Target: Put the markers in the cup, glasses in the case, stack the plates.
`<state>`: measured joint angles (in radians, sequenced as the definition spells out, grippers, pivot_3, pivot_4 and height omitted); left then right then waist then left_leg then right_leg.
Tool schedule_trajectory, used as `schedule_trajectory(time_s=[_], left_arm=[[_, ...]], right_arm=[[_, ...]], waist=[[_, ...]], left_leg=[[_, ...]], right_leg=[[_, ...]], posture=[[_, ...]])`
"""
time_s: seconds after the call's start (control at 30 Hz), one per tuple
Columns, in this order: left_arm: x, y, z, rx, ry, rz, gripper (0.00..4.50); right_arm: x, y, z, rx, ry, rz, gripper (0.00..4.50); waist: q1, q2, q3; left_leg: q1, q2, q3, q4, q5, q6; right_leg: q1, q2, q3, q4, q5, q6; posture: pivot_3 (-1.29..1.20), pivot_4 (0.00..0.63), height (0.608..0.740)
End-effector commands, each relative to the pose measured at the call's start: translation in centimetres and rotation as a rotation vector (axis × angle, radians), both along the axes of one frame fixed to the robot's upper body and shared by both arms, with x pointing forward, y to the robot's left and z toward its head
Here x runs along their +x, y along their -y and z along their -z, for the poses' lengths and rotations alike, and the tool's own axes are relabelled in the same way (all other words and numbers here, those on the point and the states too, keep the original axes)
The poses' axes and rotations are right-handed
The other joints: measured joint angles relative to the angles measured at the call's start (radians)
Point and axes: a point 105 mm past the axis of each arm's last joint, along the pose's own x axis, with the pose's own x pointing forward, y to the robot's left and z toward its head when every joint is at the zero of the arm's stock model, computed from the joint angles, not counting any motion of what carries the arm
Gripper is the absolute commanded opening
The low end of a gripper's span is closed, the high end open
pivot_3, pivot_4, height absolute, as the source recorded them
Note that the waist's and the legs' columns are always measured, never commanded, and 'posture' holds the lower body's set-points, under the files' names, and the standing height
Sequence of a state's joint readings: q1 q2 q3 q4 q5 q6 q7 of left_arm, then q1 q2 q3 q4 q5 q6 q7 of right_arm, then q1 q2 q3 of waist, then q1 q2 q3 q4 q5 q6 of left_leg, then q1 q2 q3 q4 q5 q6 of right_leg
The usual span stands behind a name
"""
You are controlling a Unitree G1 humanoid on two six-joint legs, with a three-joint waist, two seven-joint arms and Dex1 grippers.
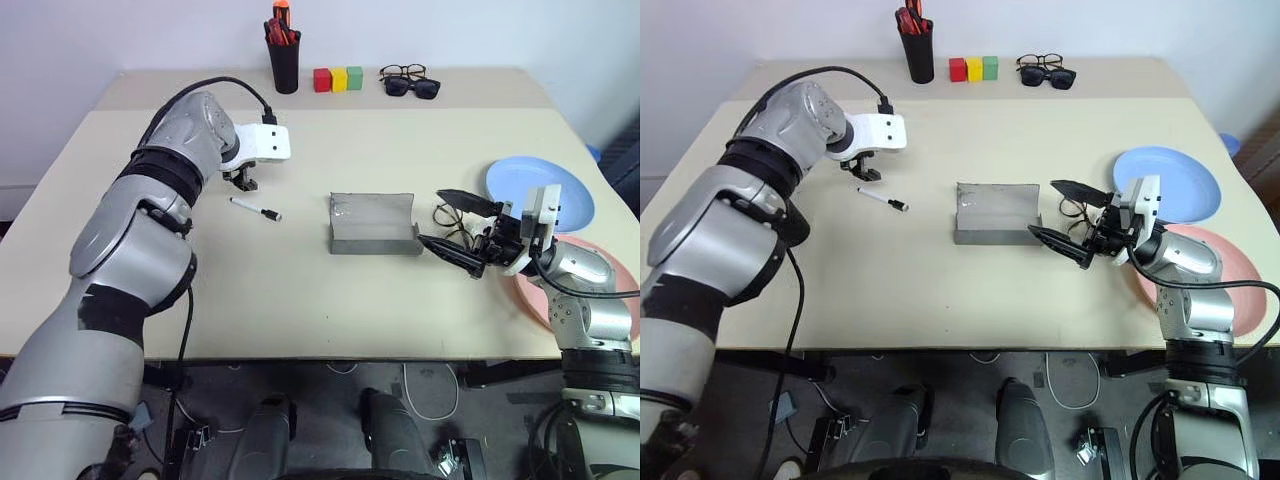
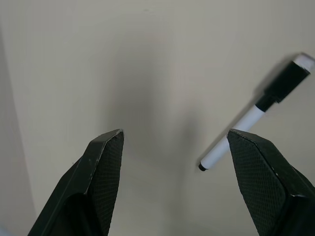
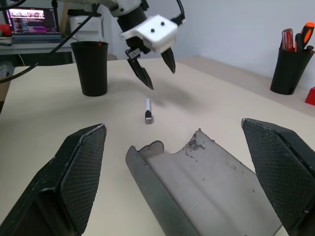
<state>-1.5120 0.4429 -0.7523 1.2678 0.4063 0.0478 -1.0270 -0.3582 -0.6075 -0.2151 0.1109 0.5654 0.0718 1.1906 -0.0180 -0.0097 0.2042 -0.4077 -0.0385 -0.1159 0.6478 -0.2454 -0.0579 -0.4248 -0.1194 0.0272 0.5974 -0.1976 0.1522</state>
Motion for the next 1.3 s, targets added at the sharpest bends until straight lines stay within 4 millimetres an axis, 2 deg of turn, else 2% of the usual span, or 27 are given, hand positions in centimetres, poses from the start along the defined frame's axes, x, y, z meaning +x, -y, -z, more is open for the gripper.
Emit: schedule_trajectory(time_s=[0.03, 0.3, 0.53, 0.77, 0.87, 0.97, 1.03, 1.07, 1.3], left_arm=[[-0.3, -0.2, -1.2, 0.071, -0.018, 0.042, 3.38], [-0.6, -1.3, 1.1, 0.211, -0.075, 0.061, 3.38], [-0.9, -0.1, 4.2, 0.223, -0.128, 0.070, 3.38], [-1.2, 0.2, 6.0, 0.239, -0.165, 0.054, 3.38], [-1.5, 0.1, 6.5, 0.238, -0.192, 0.037, 2.61], [-1.9, 0.1, 6.9, 0.214, -0.238, 0.011, 1.25], [-2.0, 0.1, 7.0, 0.209, -0.245, 0.006, 0.19], [-1.9, 0.1, 6.9, 0.205, -0.240, 0.003, 0.04], [-2.5, 0.4, 6.2, 0.139, -0.300, 0.018, 0.04]], right_arm=[[-0.6, 0.2, -1.5, 0.010, 0.071, 0.007, 4.50], [-0.9, 0.4, -1.3, 0.011, 0.068, 0.023, 4.50], [-1.1, 0.4, -1.1, 0.020, 0.064, 0.041, 4.50], [-1.7, 0.5, -1.0, 0.027, 0.059, 0.059, 4.50], [-2.1, 0.5, -0.9, 0.031, 0.055, 0.067, 4.50], [-2.4, 0.5, -0.6, 0.033, 0.043, 0.077, 4.50], [-2.6, 0.5, -0.5, 0.035, 0.038, 0.080, 4.50], [-2.6, 0.5, -0.4, 0.035, 0.036, 0.083, 4.50], [-2.5, 0.6, -0.6, 0.036, 0.035, 0.089, 4.50]], waist=[[-0.001, 0.000, 0.000], [0.002, 0.000, 0.000], [0.003, 0.000, 0.000], [0.003, 0.001, 0.000], [0.003, 0.001, -0.001], [0.003, 0.001, -0.001], [0.003, 0.001, -0.002], [0.002, 0.002, -0.002], [0.001, 0.001, -0.001]], left_leg=[[0.000, 0.000, 0.000, 0.000, 0.000, 0.000], [0.000, 0.000, 0.000, 0.000, 0.000, 0.000], [0.000, 0.000, 0.000, 0.000, 0.000, 0.000], [0.001, 0.000, 0.000, 0.001, 0.000, 0.000], [0.001, 0.000, 0.000, 0.001, 0.000, 0.000], [0.002, 0.000, 0.000, 0.002, 0.000, 0.000], [0.003, 0.000, 0.000, 0.002, 0.000, 0.000], [0.004, 0.000, 0.000, 0.002, 0.000, 0.000], [0.009, 0.000, 0.000, 0.002, 0.000, 0.000]], right_leg=[[0.000, 0.000, 0.000, 0.000, 0.000, 0.000], [0.000, 0.000, 0.000, 0.001, 0.000, 0.000], [0.000, 0.000, 0.000, 0.001, 0.000, 0.000], [0.000, 0.000, 0.000, 0.003, -0.001, 0.001], [0.000, 0.000, 0.000, 0.003, -0.001, 0.002], [0.001, 0.000, 0.000, 0.005, -0.001, 0.002], [0.003, 0.000, 0.000, 0.004, -0.002, 0.003], [0.004, 0.000, 0.000, 0.004, -0.002, 0.003], [0.009, 0.000, 0.000, 0.004, -0.002, 0.003]], posture=[[0.00, 0.150, 0.740], [0.00, 0.150, 0.740], [0.00, 0.150, 0.740], [0.00, 0.150, 0.740], [0.00, 0.150, 0.740], [0.00, 0.150, 0.740], [0.00, 0.150, 0.740], [0.00, 0.150, 0.740], [0.00, 0.150, 0.740]])
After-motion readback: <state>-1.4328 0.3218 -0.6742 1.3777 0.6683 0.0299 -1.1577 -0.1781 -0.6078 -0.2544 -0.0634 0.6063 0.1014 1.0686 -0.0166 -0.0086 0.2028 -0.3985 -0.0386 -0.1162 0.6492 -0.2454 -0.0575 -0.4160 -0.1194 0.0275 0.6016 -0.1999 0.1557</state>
